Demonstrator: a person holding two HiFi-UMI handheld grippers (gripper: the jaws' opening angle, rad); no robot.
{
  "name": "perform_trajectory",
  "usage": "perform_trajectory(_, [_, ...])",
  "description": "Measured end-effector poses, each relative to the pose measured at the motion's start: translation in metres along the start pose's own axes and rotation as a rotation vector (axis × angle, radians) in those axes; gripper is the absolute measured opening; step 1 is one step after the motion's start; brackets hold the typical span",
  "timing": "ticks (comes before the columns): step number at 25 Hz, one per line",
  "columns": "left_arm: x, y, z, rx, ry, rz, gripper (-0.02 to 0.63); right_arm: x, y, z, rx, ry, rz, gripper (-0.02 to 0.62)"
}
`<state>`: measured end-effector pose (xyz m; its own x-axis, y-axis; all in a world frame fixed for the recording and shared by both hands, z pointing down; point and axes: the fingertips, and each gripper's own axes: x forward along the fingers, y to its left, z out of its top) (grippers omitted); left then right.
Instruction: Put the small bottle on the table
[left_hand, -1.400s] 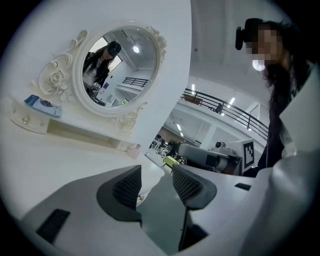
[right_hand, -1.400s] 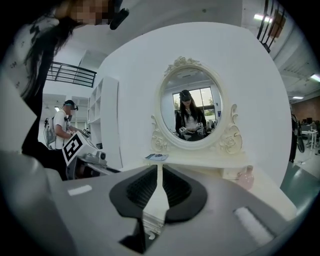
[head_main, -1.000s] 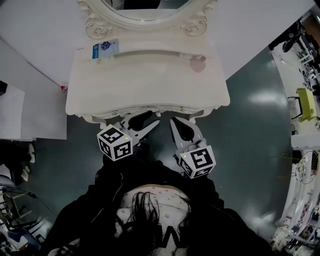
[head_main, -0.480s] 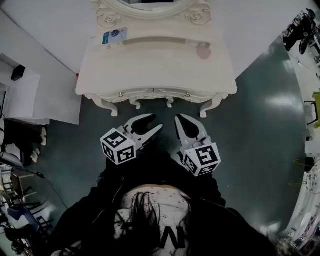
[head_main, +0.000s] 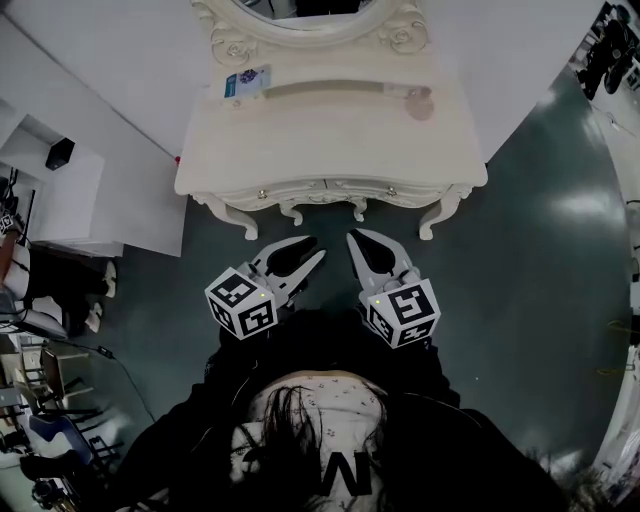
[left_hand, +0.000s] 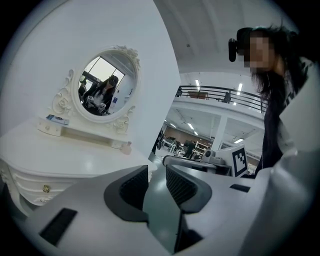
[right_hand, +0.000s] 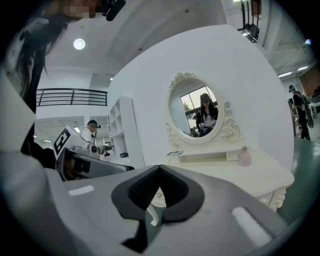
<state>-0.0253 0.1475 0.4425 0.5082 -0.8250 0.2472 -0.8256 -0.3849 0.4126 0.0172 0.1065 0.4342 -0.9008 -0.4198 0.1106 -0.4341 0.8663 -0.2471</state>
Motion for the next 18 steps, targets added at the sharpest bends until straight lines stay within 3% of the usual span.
perform_trajectory(6, [-0.014, 0.005, 0.0, -0.006, -0.009, 0.006, 0.066, 0.007, 0.018, -0.002, -0.014, 0.021, 0.012, 0.009])
perform_trajectory(18, [-0.057, 0.028, -0.011, -0.03, 0.024, 0.002, 0.064, 0.028, 0.063, -0.015, -0.027, 0.084, 0.025, 0.008])
